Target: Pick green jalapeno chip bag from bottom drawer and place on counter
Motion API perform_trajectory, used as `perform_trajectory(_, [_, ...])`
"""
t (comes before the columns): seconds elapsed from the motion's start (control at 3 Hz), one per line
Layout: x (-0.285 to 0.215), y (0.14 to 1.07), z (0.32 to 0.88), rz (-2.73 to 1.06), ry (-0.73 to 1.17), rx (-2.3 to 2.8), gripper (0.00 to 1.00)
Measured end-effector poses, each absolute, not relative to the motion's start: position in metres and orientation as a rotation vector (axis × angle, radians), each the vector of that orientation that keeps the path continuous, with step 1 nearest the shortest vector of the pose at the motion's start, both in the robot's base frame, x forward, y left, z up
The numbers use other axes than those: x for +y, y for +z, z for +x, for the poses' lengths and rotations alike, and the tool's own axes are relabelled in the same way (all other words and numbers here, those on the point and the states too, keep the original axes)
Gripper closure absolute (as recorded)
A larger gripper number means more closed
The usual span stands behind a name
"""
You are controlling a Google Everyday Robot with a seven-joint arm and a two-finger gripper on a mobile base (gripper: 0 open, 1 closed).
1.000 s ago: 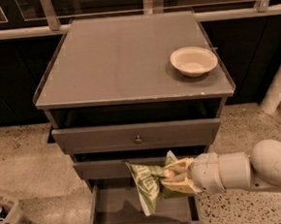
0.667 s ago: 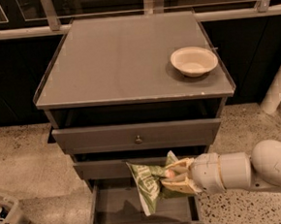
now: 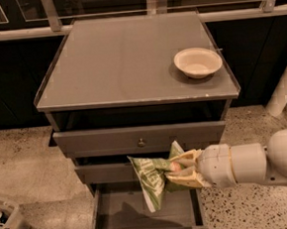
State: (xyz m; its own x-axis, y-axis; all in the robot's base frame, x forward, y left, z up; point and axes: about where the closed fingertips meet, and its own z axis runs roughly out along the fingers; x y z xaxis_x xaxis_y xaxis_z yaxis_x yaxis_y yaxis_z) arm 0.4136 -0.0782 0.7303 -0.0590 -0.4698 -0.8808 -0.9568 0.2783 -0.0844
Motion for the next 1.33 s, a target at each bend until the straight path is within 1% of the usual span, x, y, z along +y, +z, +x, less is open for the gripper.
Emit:
perform_trajectory(0.33, [-0.082, 0.786, 0.415, -1.37, 0.573, 1.6, 1.0])
perform_trajectory(0.67, [-0.085, 0.831, 0.425, -1.395, 0.499, 1.545, 1.0])
perform_trajectory(1.0, [-0.084, 0.86, 0.443, -1.383, 0.446, 1.499, 1.0])
perform_trajectory(1.33, [-0.084, 0.861, 0.444, -1.381, 0.444, 1.498, 1.0])
